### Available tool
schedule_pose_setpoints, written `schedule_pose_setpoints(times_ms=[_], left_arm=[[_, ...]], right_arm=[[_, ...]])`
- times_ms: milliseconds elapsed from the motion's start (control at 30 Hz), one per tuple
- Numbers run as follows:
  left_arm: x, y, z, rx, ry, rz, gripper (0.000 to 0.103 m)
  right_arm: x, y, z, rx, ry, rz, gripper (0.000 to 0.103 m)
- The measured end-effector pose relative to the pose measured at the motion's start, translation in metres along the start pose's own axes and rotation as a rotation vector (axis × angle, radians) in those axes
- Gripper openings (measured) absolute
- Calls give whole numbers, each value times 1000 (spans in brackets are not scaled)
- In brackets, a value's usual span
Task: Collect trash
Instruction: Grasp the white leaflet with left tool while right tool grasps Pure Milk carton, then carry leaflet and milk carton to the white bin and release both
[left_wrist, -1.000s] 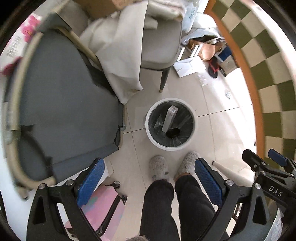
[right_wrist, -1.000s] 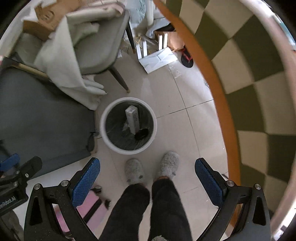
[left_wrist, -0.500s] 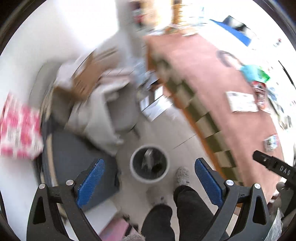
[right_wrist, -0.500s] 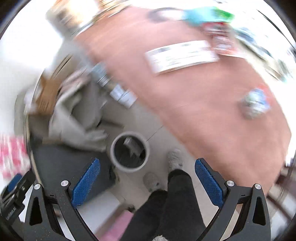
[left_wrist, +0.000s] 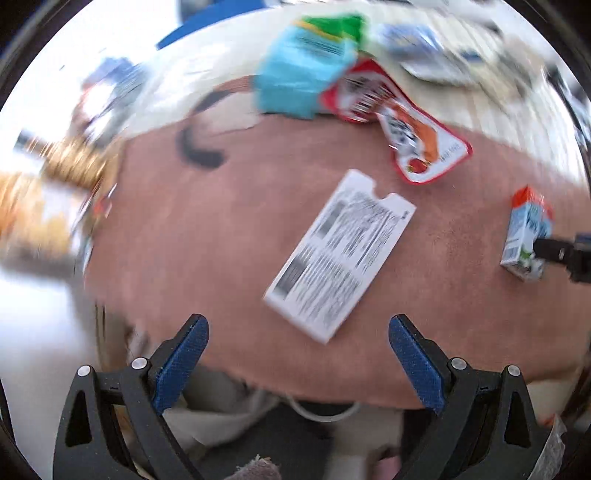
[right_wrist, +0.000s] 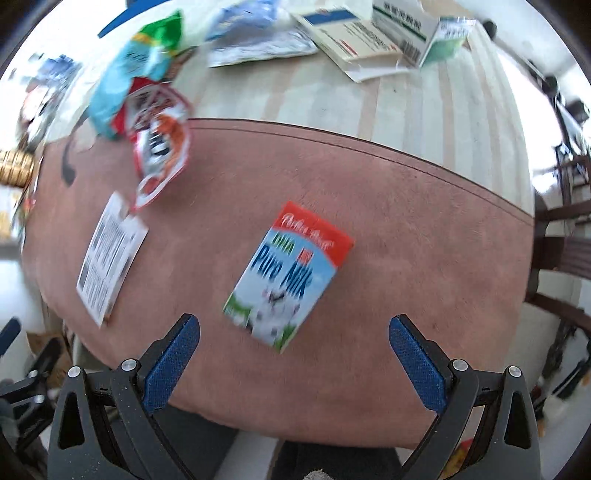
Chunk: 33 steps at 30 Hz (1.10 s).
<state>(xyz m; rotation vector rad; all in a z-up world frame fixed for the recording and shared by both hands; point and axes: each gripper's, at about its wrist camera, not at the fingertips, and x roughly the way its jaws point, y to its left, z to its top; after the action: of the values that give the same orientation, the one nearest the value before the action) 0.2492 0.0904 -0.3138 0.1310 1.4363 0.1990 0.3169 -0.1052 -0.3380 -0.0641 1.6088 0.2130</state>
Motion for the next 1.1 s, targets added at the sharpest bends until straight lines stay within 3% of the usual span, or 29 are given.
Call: schedule_pose_setpoints(times_ms=[100, 200, 400, 433, 500, 533, 567, 733, 867, 1100], left_arm=[[23, -15, 25, 140, 51, -19, 100], [42, -23, 35, 214, 97, -39, 100], [68, -29, 50, 291, 167, -83, 99], [70, -31, 52, 299, 171, -93, 99], [75, -30, 55, 307, 178, -99, 99], [77, -31, 57, 314, 176, -101, 91], [78, -31, 58, 316, 176, -108, 76], [78, -32, 61, 323, 165, -111, 72], [80, -27, 42, 313, 160, -122, 71], [70, -23, 23, 242, 158, -148, 71]], right_arm=[[10, -7, 12, 36, 33, 13, 103], [20, -11, 19, 63, 61, 24, 103], [40, -7, 30, 94, 112, 31, 98], [41, -9, 30, 96, 116, 33, 93], [43, -7, 33, 93, 122, 30, 84], [43, -6, 35, 92, 124, 30, 82], [42, -6, 35, 89, 125, 27, 79], [49, -3, 30, 79, 119, 15, 74], [53, 2, 30, 67, 108, 7, 65], [41, 4, 26, 67, 96, 21, 63]])
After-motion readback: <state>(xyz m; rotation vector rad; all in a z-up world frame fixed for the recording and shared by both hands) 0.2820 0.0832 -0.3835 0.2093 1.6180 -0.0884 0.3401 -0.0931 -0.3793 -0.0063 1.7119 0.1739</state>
